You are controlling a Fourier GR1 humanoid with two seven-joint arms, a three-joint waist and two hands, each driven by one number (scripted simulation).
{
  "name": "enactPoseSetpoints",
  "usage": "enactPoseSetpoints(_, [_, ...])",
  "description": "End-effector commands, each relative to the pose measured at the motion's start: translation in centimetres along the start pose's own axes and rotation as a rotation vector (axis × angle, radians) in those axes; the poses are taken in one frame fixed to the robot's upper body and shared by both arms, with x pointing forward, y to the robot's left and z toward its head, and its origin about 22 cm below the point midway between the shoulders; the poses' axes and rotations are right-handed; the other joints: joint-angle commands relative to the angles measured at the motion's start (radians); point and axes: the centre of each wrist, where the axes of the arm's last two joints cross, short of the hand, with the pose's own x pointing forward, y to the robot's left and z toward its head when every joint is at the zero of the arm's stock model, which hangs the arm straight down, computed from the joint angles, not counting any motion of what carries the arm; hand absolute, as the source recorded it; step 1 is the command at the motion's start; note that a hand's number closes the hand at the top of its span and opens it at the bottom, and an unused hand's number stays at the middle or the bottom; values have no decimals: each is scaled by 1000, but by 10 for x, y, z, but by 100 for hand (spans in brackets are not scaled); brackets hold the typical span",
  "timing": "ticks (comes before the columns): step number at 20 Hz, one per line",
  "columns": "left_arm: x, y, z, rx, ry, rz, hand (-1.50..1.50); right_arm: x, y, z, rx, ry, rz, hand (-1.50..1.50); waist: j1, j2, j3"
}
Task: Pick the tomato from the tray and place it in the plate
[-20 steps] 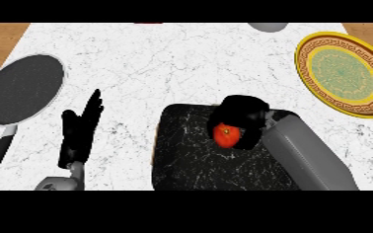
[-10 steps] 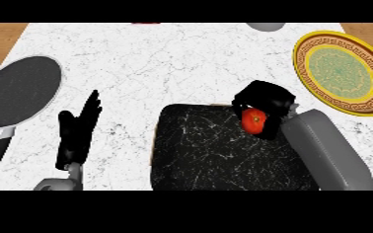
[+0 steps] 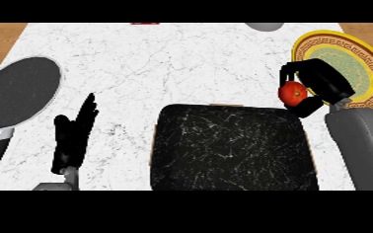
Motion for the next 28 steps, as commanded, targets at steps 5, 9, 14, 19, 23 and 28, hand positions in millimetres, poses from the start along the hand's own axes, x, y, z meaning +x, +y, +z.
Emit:
enactPoseSetpoints(5, [11, -7, -3, -1, -14, 3, 0, -10, -58, 39, -434, 79, -43, 150, -13, -3, 0])
enactPoseSetpoints(9, [2, -14, 8, -26, 3, -2, 0, -13, -78, 48, -517, 175, -47, 150, 7, 0, 0])
enactPoseSetpoints(14, [7, -15, 12, -12, -11, 0, 0, -36, -87, 45, -510, 285, -90, 150, 16, 3, 0])
enactPoseSetpoints(19, [4, 1, -2, -23, -19, 3, 0, -79, -119, 39, -505, 352, -74, 150, 27, 7, 0])
enactPoseSetpoints(23, [3, -16, -14, -15, -31, 5, 0, -104, -113, 42, -470, 384, -94, 150, 28, 10, 0])
enactPoseSetpoints(28, [12, -20, -2, -62, -46, -2, 0, -117, -106, 29, -409, 466, -55, 150, 57, 18, 2])
